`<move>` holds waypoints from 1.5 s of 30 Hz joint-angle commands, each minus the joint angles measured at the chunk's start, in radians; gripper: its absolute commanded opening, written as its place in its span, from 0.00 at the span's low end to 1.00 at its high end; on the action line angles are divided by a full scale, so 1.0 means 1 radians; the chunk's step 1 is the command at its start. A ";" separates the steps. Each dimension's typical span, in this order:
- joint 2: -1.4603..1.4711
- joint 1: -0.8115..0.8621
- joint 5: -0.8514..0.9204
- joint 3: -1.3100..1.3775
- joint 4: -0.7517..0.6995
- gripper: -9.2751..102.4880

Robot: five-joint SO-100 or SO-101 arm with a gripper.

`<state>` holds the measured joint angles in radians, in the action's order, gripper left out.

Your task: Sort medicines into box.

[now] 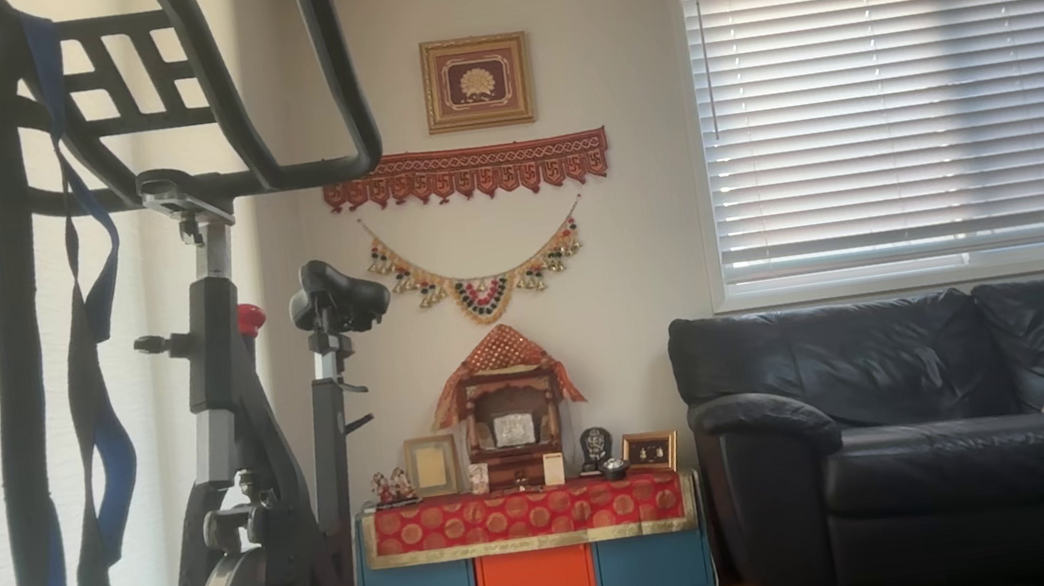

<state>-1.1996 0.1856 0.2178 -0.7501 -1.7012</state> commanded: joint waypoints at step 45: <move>0.144 -0.057 -0.041 0.497 -0.207 0.09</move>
<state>-0.8882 0.1718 0.1687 -0.2592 -1.8745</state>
